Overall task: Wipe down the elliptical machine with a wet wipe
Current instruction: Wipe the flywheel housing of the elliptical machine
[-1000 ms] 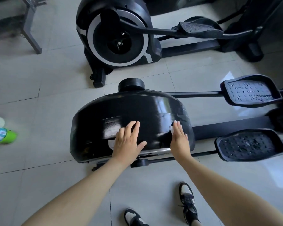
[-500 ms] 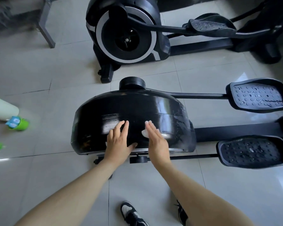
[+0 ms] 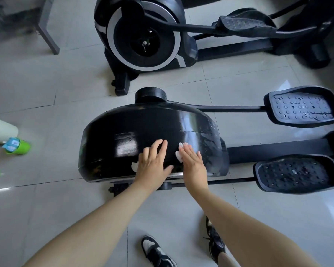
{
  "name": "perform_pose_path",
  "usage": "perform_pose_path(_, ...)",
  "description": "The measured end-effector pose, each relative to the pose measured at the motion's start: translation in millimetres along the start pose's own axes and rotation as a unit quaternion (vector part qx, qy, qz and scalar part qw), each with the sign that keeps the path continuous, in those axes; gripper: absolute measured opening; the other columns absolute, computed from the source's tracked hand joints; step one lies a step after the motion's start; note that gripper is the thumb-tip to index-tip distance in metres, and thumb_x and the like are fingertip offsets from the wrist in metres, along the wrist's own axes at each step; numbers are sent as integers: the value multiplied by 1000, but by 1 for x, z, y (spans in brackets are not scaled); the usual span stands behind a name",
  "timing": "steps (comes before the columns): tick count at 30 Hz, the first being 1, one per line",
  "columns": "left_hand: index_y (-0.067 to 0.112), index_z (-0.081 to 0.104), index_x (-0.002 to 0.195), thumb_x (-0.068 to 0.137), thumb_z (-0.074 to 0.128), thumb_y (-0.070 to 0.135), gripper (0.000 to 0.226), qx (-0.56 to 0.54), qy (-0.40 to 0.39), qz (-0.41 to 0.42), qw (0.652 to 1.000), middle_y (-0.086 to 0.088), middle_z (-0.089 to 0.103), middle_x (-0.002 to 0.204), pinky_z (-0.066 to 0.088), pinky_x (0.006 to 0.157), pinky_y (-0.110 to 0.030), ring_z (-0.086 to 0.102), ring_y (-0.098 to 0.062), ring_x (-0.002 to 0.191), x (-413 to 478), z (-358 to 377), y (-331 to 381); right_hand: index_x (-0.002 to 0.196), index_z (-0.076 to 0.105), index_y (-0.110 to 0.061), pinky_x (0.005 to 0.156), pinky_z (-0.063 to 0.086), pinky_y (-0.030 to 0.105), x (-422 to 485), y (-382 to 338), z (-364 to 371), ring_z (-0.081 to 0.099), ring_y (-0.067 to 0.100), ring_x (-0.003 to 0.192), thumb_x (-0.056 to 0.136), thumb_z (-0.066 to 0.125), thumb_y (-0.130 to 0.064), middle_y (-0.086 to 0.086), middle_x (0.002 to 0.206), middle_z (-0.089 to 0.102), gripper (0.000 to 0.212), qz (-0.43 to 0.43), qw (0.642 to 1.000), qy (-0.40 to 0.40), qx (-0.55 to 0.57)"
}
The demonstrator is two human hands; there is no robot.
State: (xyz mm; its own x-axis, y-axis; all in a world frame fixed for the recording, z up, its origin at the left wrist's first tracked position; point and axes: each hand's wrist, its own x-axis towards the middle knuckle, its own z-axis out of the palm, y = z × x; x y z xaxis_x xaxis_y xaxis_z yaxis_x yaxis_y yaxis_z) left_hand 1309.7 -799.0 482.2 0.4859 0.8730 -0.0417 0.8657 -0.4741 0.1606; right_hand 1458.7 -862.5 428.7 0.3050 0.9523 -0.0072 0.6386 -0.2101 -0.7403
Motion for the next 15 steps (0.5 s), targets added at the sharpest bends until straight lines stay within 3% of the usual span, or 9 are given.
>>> perform_pose_path(4,17,42,153,81,75,55,88,43,1,28,999,-2,38,156,46,92,-44,40,-27,115,15,14,26,152,47,-25,128,13,34,5,23,-12,30,6,150,98,41,13,-9,159,39,66,78,996,9,43)
perform_pose_path(7,18,39,155,85,70,56,86,56,-10,44,997,-1,35,159,43,94,-44,36,-27,117,23,23,40,149,50,-26,127,17,35,8,37,-17,42,14,145,99,39,12,-12,156,45,64,135,988,18,67)
perform_pose_path(11,15,42,153,78,76,57,92,107,-3,64,992,-2,40,155,45,90,-42,43,-26,115,30,34,48,152,44,-33,126,18,29,12,59,-29,40,17,147,105,37,-2,-12,161,39,57,236,966,20,102)
perform_pose_path(15,15,46,150,74,77,58,93,119,22,64,991,-2,44,152,47,86,-42,43,-26,111,34,40,53,148,49,-42,111,44,35,23,74,-41,53,18,134,108,36,-16,-13,152,51,49,313,934,10,174)
